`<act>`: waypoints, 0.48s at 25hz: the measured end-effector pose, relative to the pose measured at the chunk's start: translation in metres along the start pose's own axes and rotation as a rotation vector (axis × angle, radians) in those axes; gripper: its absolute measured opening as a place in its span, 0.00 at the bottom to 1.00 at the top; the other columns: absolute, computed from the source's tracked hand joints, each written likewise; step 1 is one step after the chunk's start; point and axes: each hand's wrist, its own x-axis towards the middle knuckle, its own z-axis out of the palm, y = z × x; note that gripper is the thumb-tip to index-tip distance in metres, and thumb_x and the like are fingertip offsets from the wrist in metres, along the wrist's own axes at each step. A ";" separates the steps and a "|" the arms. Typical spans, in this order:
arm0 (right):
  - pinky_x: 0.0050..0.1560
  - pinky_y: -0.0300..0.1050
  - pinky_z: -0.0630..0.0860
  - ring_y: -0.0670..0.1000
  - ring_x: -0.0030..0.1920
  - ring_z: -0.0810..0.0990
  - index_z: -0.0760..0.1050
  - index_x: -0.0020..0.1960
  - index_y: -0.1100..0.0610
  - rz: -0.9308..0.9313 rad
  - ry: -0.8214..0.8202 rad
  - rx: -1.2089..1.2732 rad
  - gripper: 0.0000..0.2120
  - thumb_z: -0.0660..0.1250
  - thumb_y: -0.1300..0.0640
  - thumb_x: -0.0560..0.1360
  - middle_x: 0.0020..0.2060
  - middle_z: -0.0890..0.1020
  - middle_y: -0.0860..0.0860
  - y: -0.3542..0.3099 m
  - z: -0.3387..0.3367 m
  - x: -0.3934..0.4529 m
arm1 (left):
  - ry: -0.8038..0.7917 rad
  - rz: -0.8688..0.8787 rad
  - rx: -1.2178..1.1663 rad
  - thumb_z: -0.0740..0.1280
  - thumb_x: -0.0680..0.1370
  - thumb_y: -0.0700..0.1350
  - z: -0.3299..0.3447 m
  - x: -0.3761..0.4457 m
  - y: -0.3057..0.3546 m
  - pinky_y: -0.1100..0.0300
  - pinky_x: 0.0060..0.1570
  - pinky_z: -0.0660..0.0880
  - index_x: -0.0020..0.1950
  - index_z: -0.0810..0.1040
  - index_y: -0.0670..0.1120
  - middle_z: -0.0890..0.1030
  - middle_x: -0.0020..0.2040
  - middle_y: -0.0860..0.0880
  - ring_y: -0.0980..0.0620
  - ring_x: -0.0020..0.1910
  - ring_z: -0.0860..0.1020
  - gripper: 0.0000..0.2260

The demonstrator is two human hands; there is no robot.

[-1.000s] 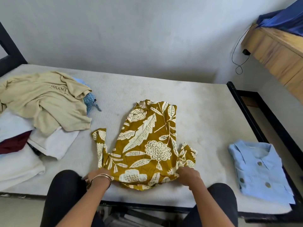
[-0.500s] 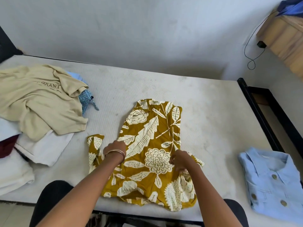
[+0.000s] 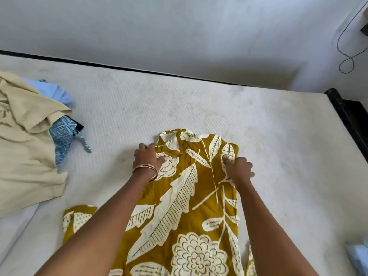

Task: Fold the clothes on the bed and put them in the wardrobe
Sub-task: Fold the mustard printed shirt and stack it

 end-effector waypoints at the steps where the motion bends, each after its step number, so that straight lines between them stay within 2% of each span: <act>1: 0.69 0.60 0.61 0.65 0.69 0.65 0.66 0.69 0.61 0.073 -0.013 0.002 0.31 0.63 0.38 0.77 0.68 0.68 0.62 -0.004 0.005 0.011 | 0.038 0.012 0.015 0.69 0.75 0.56 0.009 0.010 -0.002 0.47 0.56 0.74 0.66 0.72 0.48 0.71 0.62 0.43 0.41 0.61 0.71 0.23; 3: 0.67 0.61 0.65 0.66 0.67 0.67 0.69 0.68 0.57 0.197 -0.028 0.106 0.30 0.65 0.38 0.75 0.68 0.68 0.62 -0.008 0.006 0.026 | 0.123 -0.003 -0.125 0.70 0.74 0.55 0.014 0.023 -0.003 0.50 0.51 0.77 0.59 0.78 0.49 0.76 0.56 0.44 0.42 0.54 0.76 0.16; 4: 0.63 0.59 0.70 0.65 0.63 0.71 0.72 0.66 0.57 0.231 -0.020 0.253 0.27 0.67 0.41 0.74 0.65 0.72 0.61 -0.009 0.004 0.032 | 0.156 -0.080 -0.290 0.70 0.75 0.53 0.010 0.030 -0.003 0.51 0.50 0.77 0.56 0.79 0.48 0.79 0.53 0.45 0.44 0.51 0.78 0.13; 6: 0.47 0.52 0.78 0.59 0.50 0.81 0.77 0.57 0.60 0.268 -0.017 0.697 0.16 0.69 0.53 0.74 0.52 0.81 0.59 -0.010 -0.007 0.042 | 0.187 -0.312 -0.740 0.70 0.75 0.49 -0.004 0.050 -0.005 0.55 0.50 0.77 0.51 0.81 0.46 0.82 0.48 0.47 0.47 0.47 0.78 0.09; 7: 0.40 0.48 0.79 0.56 0.43 0.82 0.77 0.53 0.61 0.260 -0.047 0.884 0.08 0.68 0.60 0.75 0.47 0.82 0.58 -0.012 -0.014 0.042 | 0.188 -0.376 -0.968 0.70 0.74 0.45 -0.014 0.061 -0.006 0.55 0.48 0.76 0.48 0.80 0.45 0.81 0.46 0.47 0.47 0.46 0.78 0.05; 8: 0.37 0.47 0.79 0.54 0.40 0.82 0.77 0.52 0.60 0.218 -0.048 0.992 0.05 0.66 0.64 0.77 0.44 0.82 0.56 -0.013 -0.022 0.043 | 0.199 -0.395 -1.156 0.68 0.74 0.40 -0.027 0.069 -0.005 0.56 0.44 0.76 0.44 0.79 0.45 0.80 0.43 0.46 0.47 0.45 0.77 0.01; 10: 0.41 0.50 0.82 0.53 0.42 0.83 0.76 0.55 0.57 0.079 0.009 1.072 0.09 0.65 0.67 0.78 0.44 0.82 0.55 -0.021 -0.033 0.042 | 0.250 -0.393 -1.355 0.61 0.74 0.33 -0.049 0.084 -0.004 0.62 0.31 0.72 0.40 0.73 0.48 0.76 0.36 0.47 0.48 0.36 0.76 0.11; 12: 0.46 0.52 0.83 0.53 0.45 0.83 0.75 0.56 0.54 -0.025 0.063 1.087 0.11 0.66 0.66 0.78 0.45 0.82 0.55 -0.028 -0.036 0.044 | 0.303 -0.409 -1.417 0.55 0.78 0.34 -0.069 0.092 -0.002 0.68 0.24 0.66 0.42 0.70 0.50 0.75 0.32 0.46 0.51 0.24 0.73 0.12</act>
